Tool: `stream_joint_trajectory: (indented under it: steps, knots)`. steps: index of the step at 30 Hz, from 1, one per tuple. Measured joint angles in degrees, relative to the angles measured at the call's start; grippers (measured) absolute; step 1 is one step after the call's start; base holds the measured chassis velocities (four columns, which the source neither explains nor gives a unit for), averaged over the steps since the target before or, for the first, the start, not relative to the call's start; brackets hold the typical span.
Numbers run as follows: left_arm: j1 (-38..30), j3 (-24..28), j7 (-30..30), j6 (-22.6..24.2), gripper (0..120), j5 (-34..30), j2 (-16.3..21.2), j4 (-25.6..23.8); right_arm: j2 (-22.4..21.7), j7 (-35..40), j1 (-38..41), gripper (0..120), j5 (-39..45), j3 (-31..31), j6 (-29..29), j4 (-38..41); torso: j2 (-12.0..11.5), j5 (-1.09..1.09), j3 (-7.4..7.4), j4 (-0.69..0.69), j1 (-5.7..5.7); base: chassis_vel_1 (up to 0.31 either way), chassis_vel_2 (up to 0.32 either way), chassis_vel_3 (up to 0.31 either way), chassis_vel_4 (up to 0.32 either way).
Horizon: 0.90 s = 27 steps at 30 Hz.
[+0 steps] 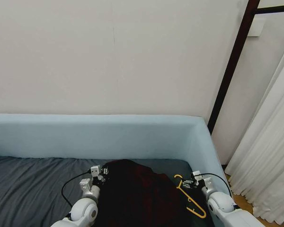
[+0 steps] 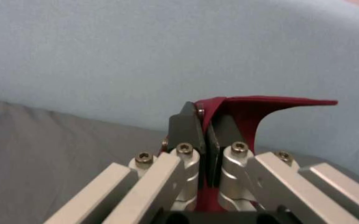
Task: Pick up the clothes from the sofa and hang them on the clothes hanger.
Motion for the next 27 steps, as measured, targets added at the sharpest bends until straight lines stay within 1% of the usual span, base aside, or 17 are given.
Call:
stream_joint_trajectory:
  steps: [3, 8, 9, 12, 17, 22, 24, 25, 26, 27]
  knots:
    - [0.2, 0.1, 0.0, 0.0, 0, 0.1, -0.1, -0.2, -0.2, -1.2, -0.3, 100, -1.0, -0.1, 0.3, -1.1, 0.0, 0.01, 0.00, 0.00, 0.00, 0.000, 0.000, 0.000, 0.000]
    - [0.6, 0.1, 0.1, 0.0, 0, 0.4, 0.0, -0.6, -1.6, -6.5, -0.6, 100, -2.5, -0.9, -0.5, -2.3, 0.0, -0.01, 0.00, 0.00, 0.00, 0.000, 0.000, 0.000, 0.000]
    - [0.6, 0.1, 0.1, 0.0, 0, 0.4, 0.0, -0.6, -1.6, -6.5, -0.6, 100, -2.5, -0.9, -0.5, -2.3, 0.0, -0.01, 0.00, 0.00, 0.00, 0.000, 0.000, 0.000, 0.000]
    - [0.8, 0.0, 0.2, 0.0, 0, 0.5, 0.2, -0.8, -0.8, -10.1, -0.2, 100, -6.4, -1.8, 0.6, -5.0, 0.0, 0.00, 0.00, 0.00, 0.00, 0.000, 0.000, 0.000, 0.000]
    - [0.9, 0.1, 0.2, 0.1, 0, 0.5, 0.4, -1.2, 0.3, -12.6, 1.1, 100, -9.5, -2.4, 3.0, -8.5, 0.0, 0.00, 0.00, 0.01, 0.00, 0.000, 0.000, 0.000, 0.000]
    - [1.0, 0.2, 0.3, 0.1, 0, 0.5, -0.1, -1.2, 1.6, -13.2, 2.3, 96, -10.9, -2.3, 4.4, -10.8, 0.0, 0.00, 0.00, 0.01, 0.01, 0.000, 0.000, 0.000, 0.000]
    - [1.0, 0.2, 0.4, 0.1, 0, 0.5, -0.1, -1.1, 1.6, -14.0, 2.6, 90, -12.2, -2.6, 5.6, -11.3, 0.0, -0.01, 0.00, 0.01, 0.00, 0.000, 0.000, 0.000, 0.000]
    - [1.0, 0.2, 0.4, 0.1, 0, 0.5, -0.1, -1.1, 1.6, -14.0, 2.6, 90, -12.2, -2.6, 5.6, -11.3, 0.0, -0.01, 0.00, 0.01, 0.00, 0.000, 0.000, 0.000, 0.000]
    - [1.0, 0.3, 0.5, 0.1, 0, 0.5, -0.1, -1.1, 1.5, -14.5, 2.6, 84, -13.0, -2.9, 6.4, -11.5, 0.0, -0.01, 0.00, 0.01, 0.00, 0.000, 0.000, 0.000, 0.000]
    - [0.9, 0.3, 0.5, 0.1, 0, 0.5, -0.1, -1.1, 1.4, -14.8, 2.6, 81, -13.8, -3.2, 7.1, -11.7, 0.0, 0.00, 0.00, 0.00, 0.00, 0.000, 0.000, 0.000, 0.000]
